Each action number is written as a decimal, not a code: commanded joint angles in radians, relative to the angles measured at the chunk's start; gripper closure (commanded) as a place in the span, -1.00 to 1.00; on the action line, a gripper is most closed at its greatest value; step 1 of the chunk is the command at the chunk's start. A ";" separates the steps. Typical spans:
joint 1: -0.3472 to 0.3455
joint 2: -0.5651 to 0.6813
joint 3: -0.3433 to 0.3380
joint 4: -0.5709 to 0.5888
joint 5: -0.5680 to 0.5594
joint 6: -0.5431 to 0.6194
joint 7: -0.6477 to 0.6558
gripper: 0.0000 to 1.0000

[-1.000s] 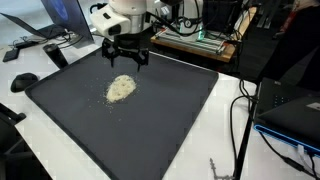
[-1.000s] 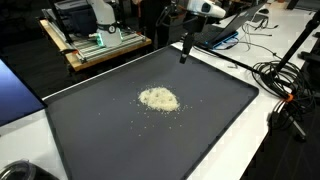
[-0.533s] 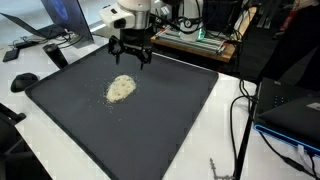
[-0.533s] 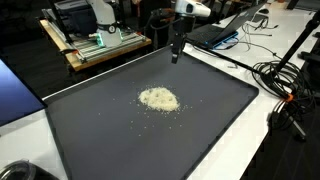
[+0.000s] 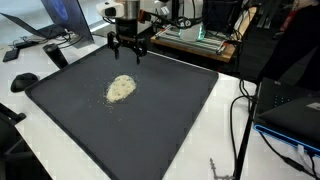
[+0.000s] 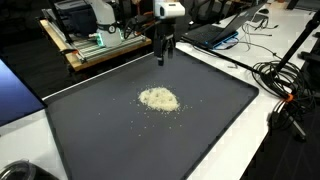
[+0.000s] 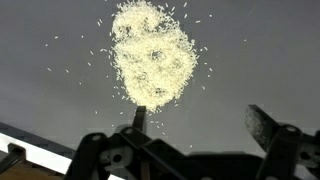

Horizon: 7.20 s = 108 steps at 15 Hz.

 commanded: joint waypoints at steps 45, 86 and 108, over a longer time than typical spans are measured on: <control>0.067 0.461 -0.157 0.348 0.189 -0.069 0.535 -1.00; 0.056 0.469 -0.163 0.368 0.258 -0.066 0.560 0.97; 0.070 0.457 -0.178 0.358 0.228 -0.059 0.544 0.98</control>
